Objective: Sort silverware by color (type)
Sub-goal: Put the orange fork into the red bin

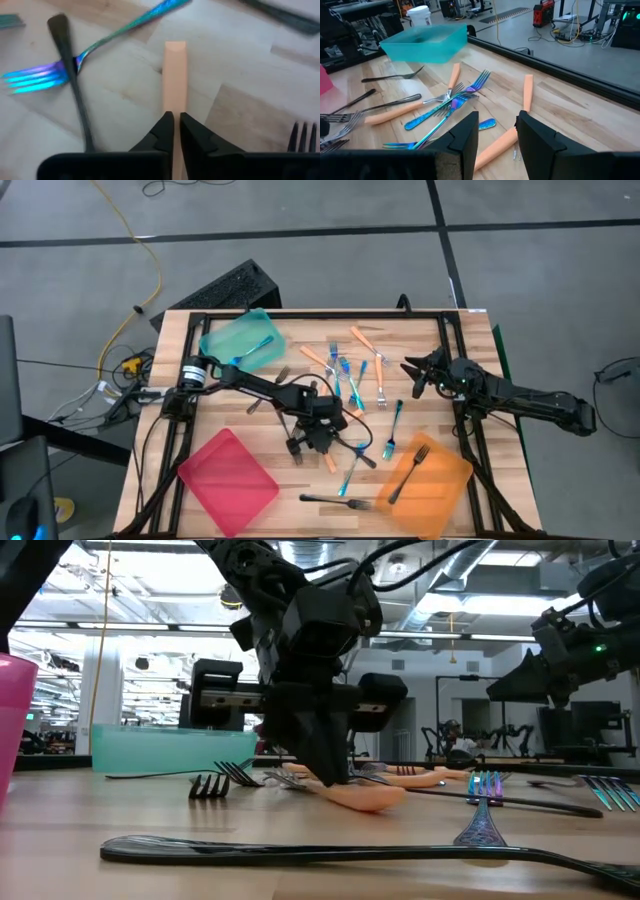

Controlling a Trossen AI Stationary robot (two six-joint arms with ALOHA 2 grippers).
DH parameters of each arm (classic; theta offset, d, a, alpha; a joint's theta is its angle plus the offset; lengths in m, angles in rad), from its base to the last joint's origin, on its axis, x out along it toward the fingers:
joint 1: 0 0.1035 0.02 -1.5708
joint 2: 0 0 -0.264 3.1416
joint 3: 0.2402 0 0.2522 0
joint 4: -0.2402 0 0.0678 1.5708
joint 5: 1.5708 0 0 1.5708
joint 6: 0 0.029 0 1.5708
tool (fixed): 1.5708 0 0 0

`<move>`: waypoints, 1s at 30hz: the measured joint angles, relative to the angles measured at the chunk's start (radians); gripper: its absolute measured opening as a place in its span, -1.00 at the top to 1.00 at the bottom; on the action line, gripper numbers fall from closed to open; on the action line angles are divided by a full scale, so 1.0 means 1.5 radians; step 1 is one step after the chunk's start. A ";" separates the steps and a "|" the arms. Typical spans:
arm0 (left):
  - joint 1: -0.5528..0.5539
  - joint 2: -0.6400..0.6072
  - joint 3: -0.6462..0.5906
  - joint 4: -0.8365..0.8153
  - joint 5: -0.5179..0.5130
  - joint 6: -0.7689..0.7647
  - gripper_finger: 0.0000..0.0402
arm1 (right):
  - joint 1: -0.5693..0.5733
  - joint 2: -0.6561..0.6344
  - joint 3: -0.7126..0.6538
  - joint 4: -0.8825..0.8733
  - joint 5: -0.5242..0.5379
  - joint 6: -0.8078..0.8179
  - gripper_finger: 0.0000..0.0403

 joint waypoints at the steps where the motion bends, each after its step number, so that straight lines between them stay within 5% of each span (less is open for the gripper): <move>1: 0.000 0.000 0.000 -0.001 -0.001 -0.003 0.99 | 0.000 0.000 0.000 0.000 0.000 0.000 0.23; 14: 0.002 -0.002 -0.001 0.004 0.003 0.003 0.97 | -0.001 -0.001 0.000 0.000 0.000 0.000 0.23; 30: 0.001 -0.015 -0.004 -0.011 -0.026 0.018 0.31 | -0.001 -0.001 0.000 0.000 0.000 0.000 0.23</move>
